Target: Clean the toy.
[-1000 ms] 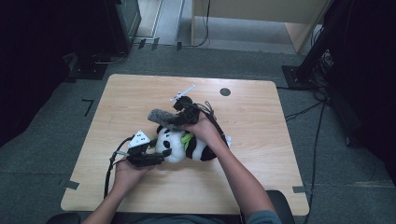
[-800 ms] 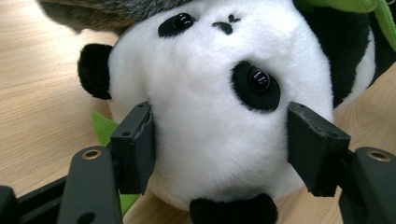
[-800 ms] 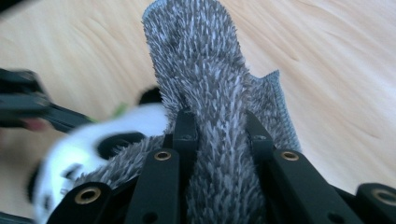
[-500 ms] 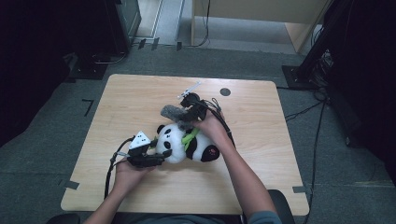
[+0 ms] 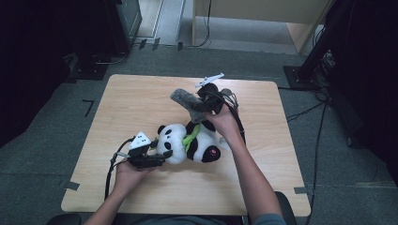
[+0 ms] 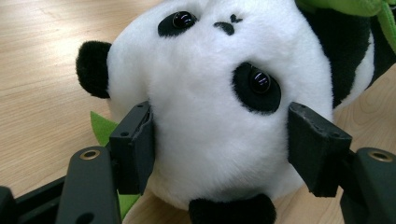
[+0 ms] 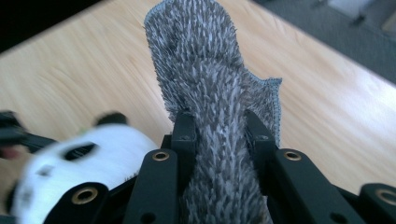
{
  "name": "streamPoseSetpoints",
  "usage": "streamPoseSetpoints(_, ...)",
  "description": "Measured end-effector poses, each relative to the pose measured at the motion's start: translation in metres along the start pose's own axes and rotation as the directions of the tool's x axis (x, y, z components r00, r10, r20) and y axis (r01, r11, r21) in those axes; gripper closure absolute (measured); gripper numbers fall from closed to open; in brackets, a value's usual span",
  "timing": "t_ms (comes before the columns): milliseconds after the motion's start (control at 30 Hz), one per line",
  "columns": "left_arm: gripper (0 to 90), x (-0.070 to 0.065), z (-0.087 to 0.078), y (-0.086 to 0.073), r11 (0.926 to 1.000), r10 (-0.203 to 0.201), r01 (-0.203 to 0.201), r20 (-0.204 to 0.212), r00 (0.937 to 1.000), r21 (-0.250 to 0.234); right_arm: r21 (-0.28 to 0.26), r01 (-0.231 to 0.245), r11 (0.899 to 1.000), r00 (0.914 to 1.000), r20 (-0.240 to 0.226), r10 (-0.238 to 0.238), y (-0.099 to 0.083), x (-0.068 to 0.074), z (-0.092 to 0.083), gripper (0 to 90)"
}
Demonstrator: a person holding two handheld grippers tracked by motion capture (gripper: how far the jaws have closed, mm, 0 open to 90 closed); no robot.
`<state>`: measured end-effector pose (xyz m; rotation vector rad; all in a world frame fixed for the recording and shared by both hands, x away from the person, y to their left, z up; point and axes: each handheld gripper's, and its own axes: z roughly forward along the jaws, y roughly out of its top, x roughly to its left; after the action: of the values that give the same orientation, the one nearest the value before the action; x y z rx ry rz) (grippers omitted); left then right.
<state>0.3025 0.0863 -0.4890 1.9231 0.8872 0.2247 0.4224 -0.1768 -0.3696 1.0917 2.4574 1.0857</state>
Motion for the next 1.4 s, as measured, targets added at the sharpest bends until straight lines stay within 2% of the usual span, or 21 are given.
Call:
streamPoseSetpoints(100,31.2,-0.001,0.000,0.000,1.0000,-0.001,0.001,-0.004,1.0000,-0.001,-0.037,0.016,0.999,0.9990,-0.040,-0.018,0.006,0.015,-0.003,71.6)
streamPoseSetpoints(233,30.9,0.000,0.000,0.000,1.0000,0.003,-0.003,-0.003,1.0000,-0.003,-0.026,0.052,0.998,0.9931,-0.104,-0.054,0.011,0.039,0.007,68.3)
streamPoseSetpoints(367,30.8,0.000,0.000,0.000,1.0000,0.000,0.000,-0.003,1.0000,-0.003,0.007,0.075,0.997,0.9761,-0.205,-0.072,0.011,0.058,0.021,68.7)
streamPoseSetpoints(467,30.8,-0.001,0.000,0.000,1.0000,-0.002,0.002,-0.005,1.0000,-0.005,0.047,0.119,0.992,0.9666,-0.234,-0.105,0.008,0.071,0.035,68.9)
streamPoseSetpoints(567,30.8,-0.001,0.000,0.000,1.0000,-0.003,0.003,-0.008,1.0000,-0.005,0.102,0.140,0.985,0.9632,-0.245,-0.112,0.002,0.074,0.054,64.7)
streamPoseSetpoints(600,30.7,-0.001,0.000,0.000,1.0000,-0.006,0.006,-0.009,0.9999,-0.002,0.127,0.135,0.983,0.9629,-0.251,-0.100,0.000,0.075,0.060,59.5)
streamPoseSetpoints(633,30.6,-0.001,0.000,0.000,1.0000,-0.008,0.008,-0.009,0.9999,-0.001,0.144,0.130,0.981,0.9622,-0.257,-0.090,-0.002,0.074,0.064,58.1)
streamPoseSetpoints(700,30.7,0.000,0.000,0.000,0.9998,-0.017,0.017,-0.005,0.9998,-0.005,0.137,0.103,0.985,0.9625,-0.264,-0.064,-0.003,0.070,0.066,58.1)
streamPoseSetpoints(800,30.9,-0.001,0.000,0.001,1.0000,-0.009,0.009,-0.012,0.9999,0.002,0.143,0.093,0.985,0.9606,-0.273,-0.051,-0.003,0.065,0.066,61.4)
streamPoseSetpoints(1000,31.1,-0.001,0.001,0.001,0.9999,-0.009,0.009,-0.011,0.9999,0.006,0.144,0.087,0.986,0.9666,-0.252,-0.048,-0.004,0.059,0.064,67.2)
streamPoseSetpoints(1100,31.1,-0.001,0.001,0.001,0.9999,-0.011,0.011,-0.010,0.9999,0.005,0.151,0.086,0.985,0.9778,-0.202,-0.055,-0.005,0.054,0.062,68.7)
streamPoseSetpoints(1233,31.1,-0.001,0.001,0.001,0.9999,-0.009,0.009,-0.010,0.9999,0.005,0.157,0.050,0.986,0.9783,-0.207,-0.017,-0.007,0.043,0.061,68.8)
streamPoseSetpoints(1333,31.1,0.000,0.001,0.001,0.9999,-0.011,0.011,-0.009,0.9999,0.005,0.169,0.052,0.984,0.9907,-0.133,-0.030,-0.008,0.036,0.059,69.5)
streamPoseSetpoints(1400,31.1,-0.001,0.001,0.002,1.0000,-0.009,0.009,-0.008,0.9999,0.005,0.184,0.044,0.982,0.9947,-0.099,-0.026,-0.010,0.030,0.058,69.7)
